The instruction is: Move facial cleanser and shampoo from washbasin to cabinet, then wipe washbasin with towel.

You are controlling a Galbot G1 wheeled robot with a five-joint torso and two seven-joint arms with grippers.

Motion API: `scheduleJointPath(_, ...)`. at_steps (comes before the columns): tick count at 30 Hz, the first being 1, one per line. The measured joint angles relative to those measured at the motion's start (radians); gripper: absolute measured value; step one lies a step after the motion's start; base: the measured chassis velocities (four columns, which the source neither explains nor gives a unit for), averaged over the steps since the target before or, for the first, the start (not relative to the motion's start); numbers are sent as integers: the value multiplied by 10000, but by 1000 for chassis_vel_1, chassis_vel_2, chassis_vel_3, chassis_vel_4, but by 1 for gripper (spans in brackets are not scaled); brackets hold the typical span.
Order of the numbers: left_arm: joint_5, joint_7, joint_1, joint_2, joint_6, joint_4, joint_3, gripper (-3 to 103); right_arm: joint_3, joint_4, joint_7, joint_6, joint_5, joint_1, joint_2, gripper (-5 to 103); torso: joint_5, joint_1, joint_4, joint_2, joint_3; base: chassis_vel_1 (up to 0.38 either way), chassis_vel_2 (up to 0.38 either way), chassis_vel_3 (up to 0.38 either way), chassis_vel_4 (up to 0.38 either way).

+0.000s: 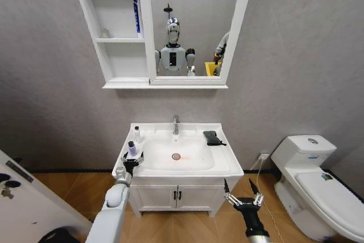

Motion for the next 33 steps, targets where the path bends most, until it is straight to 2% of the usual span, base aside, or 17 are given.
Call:
scheduleJointPath(6, 223, -134, -381, -99, -83, 558, -142, 97, 134, -82, 6, 50, 218, -11, -87, 100, -1, 1, 0, 1, 0, 0, 0, 0, 0)
scheduleJointPath(7, 259, -211, -453, -120, -109, 716, -185, 87, 138, -104, 6, 69, 243, -9, -90, 100, 0, 1, 0, 1, 0, 0, 0, 0, 0)
scheduleJointPath(8, 259, -211, -453, -120, -109, 716, -185, 87, 138, -104, 6, 69, 243, -9, -90, 100, 0, 1, 0, 1, 0, 0, 0, 0, 0)
scheduleJointPath(10, 287, -238, -488, -133, -151, 842, -226, 76, 131, -122, 6, 87, 260, -5, -84, 100, -1, 0, 0, 0, 0, 0, 0, 0, 0)
scheduleJointPath(12, 289, -238, -489, -134, -163, 862, -242, 76, 116, -140, 6, 90, 275, 2, -81, 100, -1, 0, 1, 0, 0, 0, 0, 0, 0)
scheduleJointPath(15, 288, -231, -485, -122, -165, 864, -255, 60, 87, -181, 6, 93, 293, 37, -78, 100, -1, 0, 0, 1, 0, 0, 0, 0, 0)
scheduleJointPath(16, 288, -231, -485, -122, -165, 864, -255, 60, 87, -181, 6, 93, 293, 37, -78, 100, -1, 0, 0, 1, 0, 0, 0, 0, 0)
scheduleJointPath(19, 281, -160, -465, -93, -166, 796, -264, 44, 72, -211, 6, 107, 312, 57, -70, 100, -1, 1, 0, 1, 0, 0, 0, 0, 0)
scheduleJointPath(22, 277, -133, -418, -73, -149, 650, -261, 42, 72, -224, 6, 121, 317, 55, -67, 100, -2, 0, -1, 0, 0, 0, 0, 0, 0)
scheduleJointPath(27, 230, -79, -103, 140, 145, -260, -187, 42, 73, -255, 6, 150, 346, 52, -84, 100, -2, 1, -1, 0, 0, 0, 0, 0, 0)
scheduleJointPath(30, -325, -154, 366, 805, 1342, -2196, 38, 42, 25, -305, 2, 160, 356, 102, -85, 100, -3, 0, 0, 1, 0, 0, 0, 0, 0)
scheduleJointPath(31, -325, -154, 366, 805, 1342, -2196, 38, 42, 25, -305, 2, 160, 356, 102, -85, 100, -3, 0, 0, 1, 0, 0, 0, 0, 0)
scheduleJointPath(33, -1028, -284, 487, 1558, 2414, -3745, 155, 42, -39, -346, -5, 161, 325, 150, -77, 100, -1, 0, 0, 1, -1, 0, 0, 0, 0)
